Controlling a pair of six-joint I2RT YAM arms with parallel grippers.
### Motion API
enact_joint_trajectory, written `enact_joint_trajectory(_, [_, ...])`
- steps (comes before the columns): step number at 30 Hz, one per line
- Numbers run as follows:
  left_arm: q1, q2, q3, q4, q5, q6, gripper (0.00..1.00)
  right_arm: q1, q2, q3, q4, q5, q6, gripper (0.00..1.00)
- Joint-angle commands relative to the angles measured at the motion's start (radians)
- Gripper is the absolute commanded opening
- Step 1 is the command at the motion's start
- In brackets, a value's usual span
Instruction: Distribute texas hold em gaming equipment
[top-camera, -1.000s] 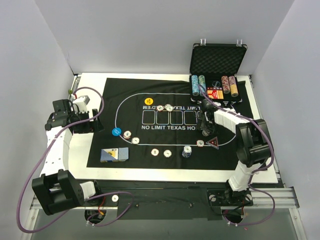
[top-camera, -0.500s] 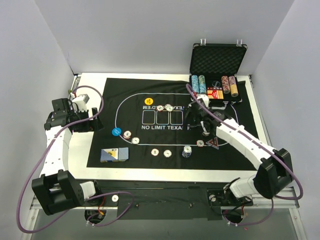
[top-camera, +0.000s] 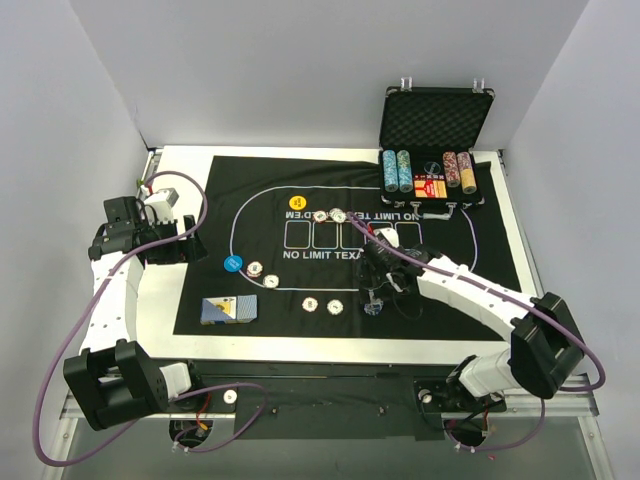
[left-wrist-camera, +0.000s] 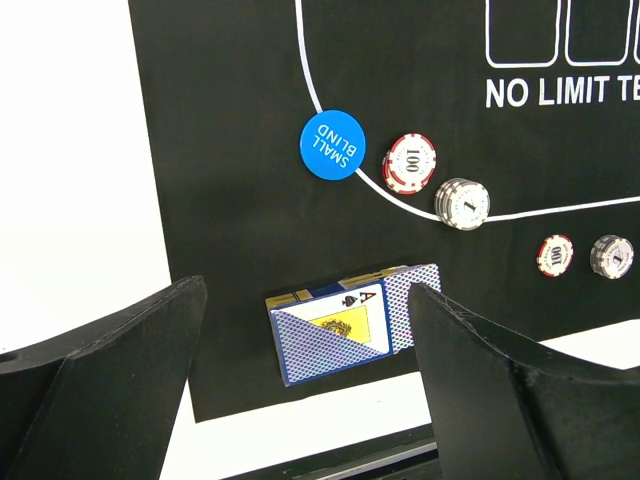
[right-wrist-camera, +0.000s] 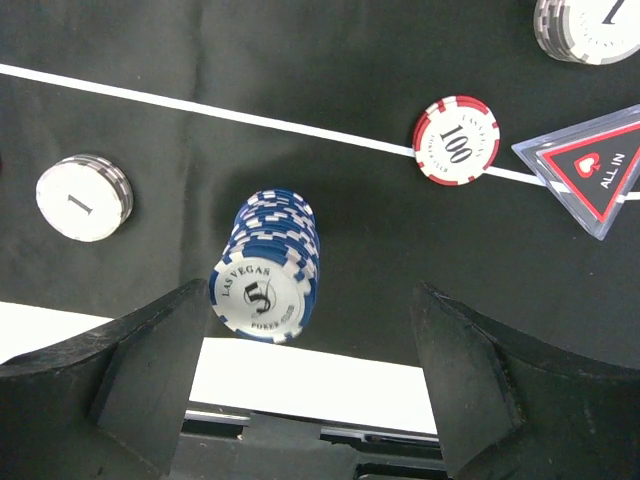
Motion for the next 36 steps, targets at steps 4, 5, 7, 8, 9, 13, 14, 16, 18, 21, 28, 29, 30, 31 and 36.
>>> enact_joint_trajectory(4, [0.008,-0.008,0.013,0.021,0.023,0.002,0.93,0.017,0.035,-0.005,0.003,-0.006,0.015,0.76])
enact_joint_trajectory(5, [0.008,-0.008,0.013,0.021,0.023,0.002,0.93,0.024,0.034,-0.007,0.009,-0.011,0.017,0.75])
enact_joint_trajectory(7, [0.007,-0.006,0.012,0.021,0.023,0.002,0.93,0.037,0.026,-0.005,0.020,-0.014,0.021,0.75])
enact_joint_trajectory(8, [0.007,-0.006,0.013,0.021,0.023,0.002,0.93,0.038,0.026,-0.001,0.022,-0.009,0.023,0.75])
enact_joint_trajectory(9, [0.008,-0.006,0.012,0.022,0.023,0.002,0.93,0.043,0.023,-0.001,0.020,-0.009,0.024,0.75])
enact_joint_trajectory(13, [0.008,-0.002,0.012,0.022,0.023,0.000,0.93,0.046,0.024,-0.001,0.020,-0.014,0.026,0.73])
enact_joint_trajectory(14, [0.007,-0.002,0.013,0.024,0.023,0.000,0.93,0.046,0.030,-0.004,0.020,-0.013,0.027,0.73])
enact_joint_trajectory(16, [0.008,-0.005,0.009,0.024,0.025,0.000,0.93,0.046,0.038,-0.010,0.023,-0.013,0.027,0.71])
enact_joint_trajectory(18, [0.007,-0.006,0.007,0.025,0.025,0.000,0.93,0.047,0.046,-0.016,0.028,-0.011,0.029,0.68])
enact_joint_trajectory(21, [0.007,-0.008,0.007,0.025,0.023,-0.002,0.93,0.046,0.060,-0.022,0.037,-0.012,0.027,0.66])
enact_joint_trajectory(28, [0.008,-0.011,0.010,0.021,0.020,0.005,0.93,0.046,0.086,-0.025,0.060,-0.023,0.027,0.59])
enact_joint_trajectory(29, [0.008,-0.011,0.010,0.021,0.020,0.003,0.93,0.046,0.084,-0.027,0.059,-0.023,0.027,0.58])
enact_joint_trajectory(30, [0.008,-0.011,0.010,0.021,0.022,0.005,0.93,0.046,0.083,-0.027,0.062,-0.023,0.030,0.57])
enact_joint_trajectory(31, [0.008,-0.013,0.007,0.021,0.022,0.005,0.93,0.046,0.078,-0.028,0.059,-0.023,0.029,0.56])
enact_joint_trajectory(36, [0.007,-0.009,0.000,0.027,0.022,0.005,0.93,0.046,0.064,-0.028,0.054,-0.017,0.029,0.52])
